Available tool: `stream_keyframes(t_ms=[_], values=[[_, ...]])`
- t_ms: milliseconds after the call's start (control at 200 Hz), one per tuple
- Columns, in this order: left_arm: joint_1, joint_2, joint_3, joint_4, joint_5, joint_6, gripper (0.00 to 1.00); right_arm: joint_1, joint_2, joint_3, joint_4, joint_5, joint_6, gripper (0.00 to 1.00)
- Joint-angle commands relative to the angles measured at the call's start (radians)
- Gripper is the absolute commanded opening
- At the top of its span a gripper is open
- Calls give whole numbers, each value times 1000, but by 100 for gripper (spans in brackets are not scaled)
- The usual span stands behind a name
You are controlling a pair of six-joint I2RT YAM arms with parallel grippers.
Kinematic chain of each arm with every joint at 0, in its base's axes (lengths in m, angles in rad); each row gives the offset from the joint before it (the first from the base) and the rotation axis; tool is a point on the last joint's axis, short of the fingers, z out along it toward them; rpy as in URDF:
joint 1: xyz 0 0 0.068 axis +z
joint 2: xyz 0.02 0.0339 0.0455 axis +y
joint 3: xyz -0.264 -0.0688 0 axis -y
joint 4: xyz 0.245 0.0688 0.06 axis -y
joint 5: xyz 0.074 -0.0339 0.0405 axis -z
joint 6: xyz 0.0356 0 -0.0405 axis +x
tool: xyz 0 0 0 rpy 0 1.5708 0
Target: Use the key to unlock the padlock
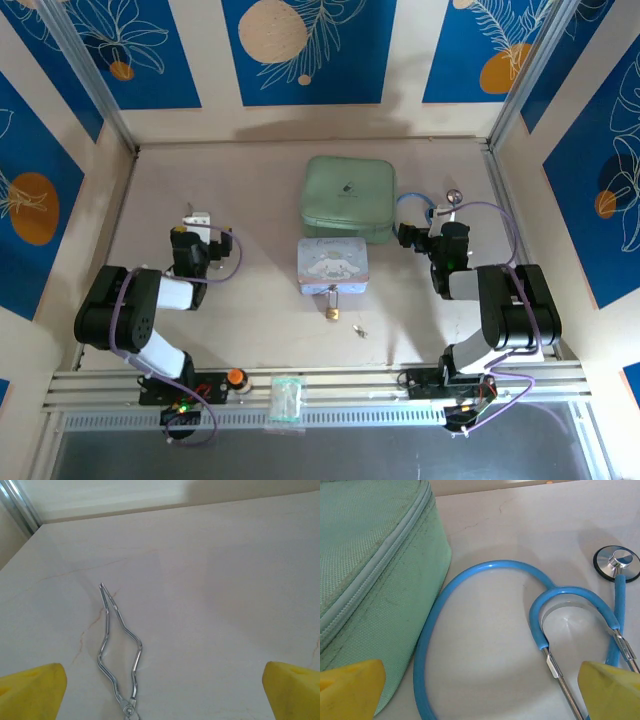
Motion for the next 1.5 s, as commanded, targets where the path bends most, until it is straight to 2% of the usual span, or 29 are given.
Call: stream_keyframes(t_ms=[0,1291,1391,1496], values=[[16,-1,7,14,28,3,100,2,-4,21,19,-16,-10,99],[16,-2,3,19,20,2,100,-2,-7,18,21,-29,-8,99],[17,-30,-13,31,-16,-13,100,-3,-11,17,21,-19,-5,99],[17,-107,-3,-53,-35,-18,100,-4,-67,28,-45,3,8,99]])
